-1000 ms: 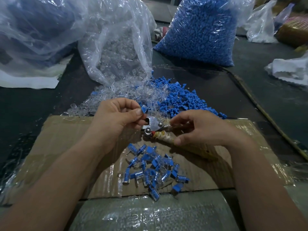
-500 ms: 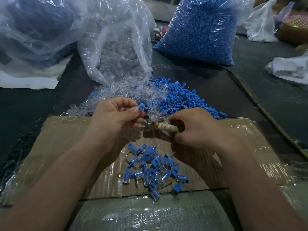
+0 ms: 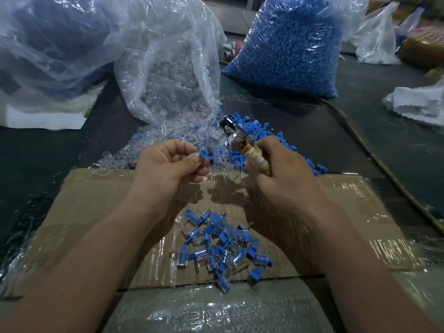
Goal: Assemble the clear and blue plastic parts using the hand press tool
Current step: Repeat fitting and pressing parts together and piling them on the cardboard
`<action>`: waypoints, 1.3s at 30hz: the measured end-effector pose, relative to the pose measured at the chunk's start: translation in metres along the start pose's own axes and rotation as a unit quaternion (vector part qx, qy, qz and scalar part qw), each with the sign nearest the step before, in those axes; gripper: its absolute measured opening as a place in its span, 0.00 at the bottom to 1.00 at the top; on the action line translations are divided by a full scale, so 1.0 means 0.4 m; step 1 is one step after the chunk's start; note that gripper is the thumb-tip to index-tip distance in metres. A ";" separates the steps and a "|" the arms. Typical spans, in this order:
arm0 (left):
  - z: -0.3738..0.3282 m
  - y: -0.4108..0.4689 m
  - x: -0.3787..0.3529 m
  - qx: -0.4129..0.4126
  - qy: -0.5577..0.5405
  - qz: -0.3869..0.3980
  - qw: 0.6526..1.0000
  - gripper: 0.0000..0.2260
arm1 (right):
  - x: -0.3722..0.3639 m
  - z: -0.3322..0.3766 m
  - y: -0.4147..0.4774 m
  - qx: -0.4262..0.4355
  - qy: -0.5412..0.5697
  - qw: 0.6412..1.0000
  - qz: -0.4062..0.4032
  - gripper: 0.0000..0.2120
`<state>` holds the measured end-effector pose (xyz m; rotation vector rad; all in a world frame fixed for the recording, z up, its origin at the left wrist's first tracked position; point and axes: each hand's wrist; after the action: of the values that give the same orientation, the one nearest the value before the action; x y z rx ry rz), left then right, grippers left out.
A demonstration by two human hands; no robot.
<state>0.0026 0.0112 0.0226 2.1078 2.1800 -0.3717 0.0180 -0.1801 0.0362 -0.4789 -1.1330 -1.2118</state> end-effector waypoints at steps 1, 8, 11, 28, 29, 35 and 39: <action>0.000 -0.001 -0.001 -0.012 0.007 -0.004 1.000 0.03 | -0.003 0.004 -0.002 0.005 0.011 1.000 0.004 0.09; -0.003 -0.007 -0.005 -0.048 0.019 -0.021 0.998 0.05 | -0.015 0.020 -0.004 0.030 0.003 0.998 0.059 0.10; -0.005 -0.008 -0.007 -0.057 0.031 -0.025 0.998 0.06 | -0.015 0.026 -0.006 0.036 -0.008 0.996 0.075 0.11; -0.005 -0.019 -0.015 -0.085 0.090 -0.048 0.991 0.06 | -0.026 0.028 0.011 0.044 -0.020 0.995 0.083 0.10; -0.005 -0.019 -0.015 -0.087 0.096 -0.051 0.990 0.07 | -0.027 0.027 0.012 0.045 -0.020 0.995 0.083 0.10; -0.004 -0.021 -0.018 -0.098 0.120 -0.060 0.986 0.08 | -0.026 0.028 0.016 0.044 -0.019 0.995 0.089 0.11; -0.005 -0.022 -0.020 -0.097 0.128 -0.065 0.985 0.07 | -0.025 0.029 0.015 0.044 -0.019 0.995 0.087 0.11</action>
<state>-0.0054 0.0039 0.0273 2.0093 2.3864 0.1087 0.0192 -0.1638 0.0339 -0.5250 -1.1476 -1.0005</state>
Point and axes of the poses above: each hand's wrist, its own y-axis towards the middle knuckle, its own x-axis out of the back of the hand, z = x × y, and after that the axes turned 5 degrees about x, right-handed
